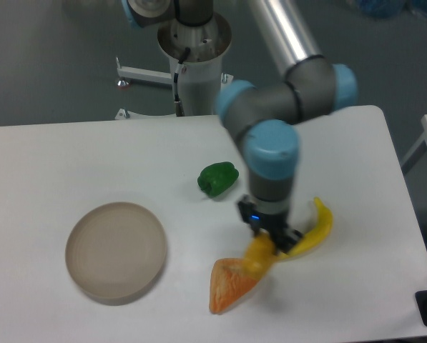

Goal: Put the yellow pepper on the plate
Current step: 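Lift the grasped yellow pepper and carry it toward the beige plate, then lower the yellow pepper onto the center of the beige plate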

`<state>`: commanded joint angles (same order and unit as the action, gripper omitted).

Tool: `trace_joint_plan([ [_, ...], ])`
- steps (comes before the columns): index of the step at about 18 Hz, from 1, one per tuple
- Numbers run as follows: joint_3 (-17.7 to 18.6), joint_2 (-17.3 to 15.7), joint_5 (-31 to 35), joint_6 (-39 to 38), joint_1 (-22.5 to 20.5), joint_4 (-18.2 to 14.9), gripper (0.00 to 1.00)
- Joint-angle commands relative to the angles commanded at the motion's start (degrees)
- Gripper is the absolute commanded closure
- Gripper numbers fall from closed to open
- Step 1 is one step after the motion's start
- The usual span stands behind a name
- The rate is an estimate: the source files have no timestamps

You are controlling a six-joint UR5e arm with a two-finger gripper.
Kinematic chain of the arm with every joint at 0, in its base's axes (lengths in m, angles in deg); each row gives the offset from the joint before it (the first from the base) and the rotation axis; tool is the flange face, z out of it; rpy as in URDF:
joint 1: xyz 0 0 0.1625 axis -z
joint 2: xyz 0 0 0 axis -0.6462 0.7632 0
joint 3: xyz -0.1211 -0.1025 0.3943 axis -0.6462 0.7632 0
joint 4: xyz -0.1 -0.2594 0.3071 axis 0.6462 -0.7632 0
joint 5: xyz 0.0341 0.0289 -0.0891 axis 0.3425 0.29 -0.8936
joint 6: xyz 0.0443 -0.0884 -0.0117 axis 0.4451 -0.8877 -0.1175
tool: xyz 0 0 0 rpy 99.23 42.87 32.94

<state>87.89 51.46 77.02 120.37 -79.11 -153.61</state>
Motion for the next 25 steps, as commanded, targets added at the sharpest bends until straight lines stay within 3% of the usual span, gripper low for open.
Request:
trace_joint_plan([
  [5, 4.49, -1.59, 0.00, -11.69, 7.12, -0.01, 0.54],
  [8, 5.11, -1.33, -0.18, -18.02, 11.16, -0.09, 0.54],
  [14, 5.11, 1.48, 0.26, -21.64, 16.09, 0.70, 0.54],
  [25, 3.97, 4.30, 0.00, -22.78, 17.59, 1.14, 0.53],
])
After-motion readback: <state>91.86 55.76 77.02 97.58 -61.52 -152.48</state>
